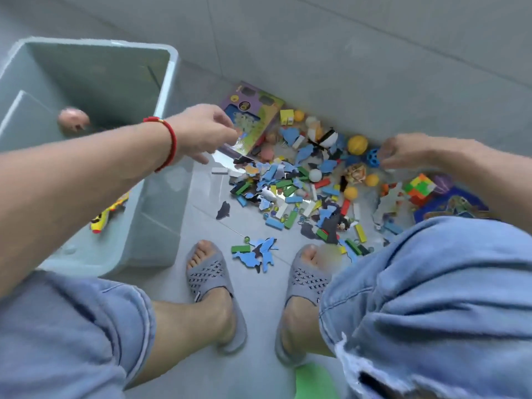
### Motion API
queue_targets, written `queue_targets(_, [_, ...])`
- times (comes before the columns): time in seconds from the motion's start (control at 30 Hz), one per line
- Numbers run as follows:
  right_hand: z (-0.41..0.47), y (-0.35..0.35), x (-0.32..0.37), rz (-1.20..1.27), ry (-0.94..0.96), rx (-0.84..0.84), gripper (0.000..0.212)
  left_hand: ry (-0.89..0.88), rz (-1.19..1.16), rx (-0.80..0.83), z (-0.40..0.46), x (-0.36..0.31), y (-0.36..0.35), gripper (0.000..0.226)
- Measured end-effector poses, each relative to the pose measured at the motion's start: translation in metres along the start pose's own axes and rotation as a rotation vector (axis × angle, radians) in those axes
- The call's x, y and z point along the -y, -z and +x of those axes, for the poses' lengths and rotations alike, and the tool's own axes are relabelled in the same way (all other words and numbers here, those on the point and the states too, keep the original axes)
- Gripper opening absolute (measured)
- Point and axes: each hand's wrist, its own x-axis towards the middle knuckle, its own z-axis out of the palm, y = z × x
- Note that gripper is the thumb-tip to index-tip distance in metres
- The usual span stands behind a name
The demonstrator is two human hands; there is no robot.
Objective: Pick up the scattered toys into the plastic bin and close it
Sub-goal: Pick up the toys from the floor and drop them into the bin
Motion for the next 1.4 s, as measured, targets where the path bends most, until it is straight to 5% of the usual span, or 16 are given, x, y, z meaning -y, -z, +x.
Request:
queue_targets(0.23, [0.096,-0.121,-0.004,0.342,-0.167,-0.151,0.054,-0.162,0.291,0.195,0.082,-0.038,-0.081,0.028])
queue_targets(0.4, [0.14,-0.155,0.014,0.529,-0.221,-0.321,0.054,-0.198,0.222,0.274,0.12,-0.035,-0.144,0.03])
queue_targets(0.53, [0.115,-0.15,0.04,0.827,-0.23,-0.59,0.049,-0.188,0.057,0.275,0.136,-0.041,-0.178,0.034])
queue_targets(0.67, [0.068,-0.132,0.063,1.331,0.132,-0.429,0.036,0.035,-0.489,0.402,0.139,-0.05,-0.202,0.065])
queue_targets(0.73, [0.06,-0.134,0.052,1.292,0.18,-0.492,0.031,0.099,-0.676,0.446,0.139,-0.051,-0.207,0.054])
queue_targets(0.87, [0.088,-0.154,-0.036,0.898,-0.32,-0.773,0.041,0.16,-0.742,0.357,0.141,-0.054,-0.206,0.042])
queue_targets(0.93, [0.107,-0.165,-0.09,0.531,-0.55,-0.614,0.056,0.167,-0.715,0.337,0.142,-0.052,-0.201,0.04])
queue_targets(1.03, [0.119,-0.182,-0.139,0.203,-0.568,-0.313,0.066,0.181,-0.65,0.309,0.141,-0.048,-0.191,0.04])
queue_targets(1.17, [0.115,-0.184,-0.134,0.123,-0.545,-0.503,0.057,0.14,-0.442,0.321,0.131,-0.039,-0.165,0.039])
queue_targets(1.3, [0.08,-0.167,-0.09,0.67,-0.463,-0.861,0.065,0.127,-0.345,0.297,0.102,-0.032,-0.123,0.039])
queue_targets(1.4, [0.055,-0.135,-0.039,1.591,-0.376,-0.759,0.039,0.169,-0.49,0.274,0.07,-0.021,-0.087,0.039])
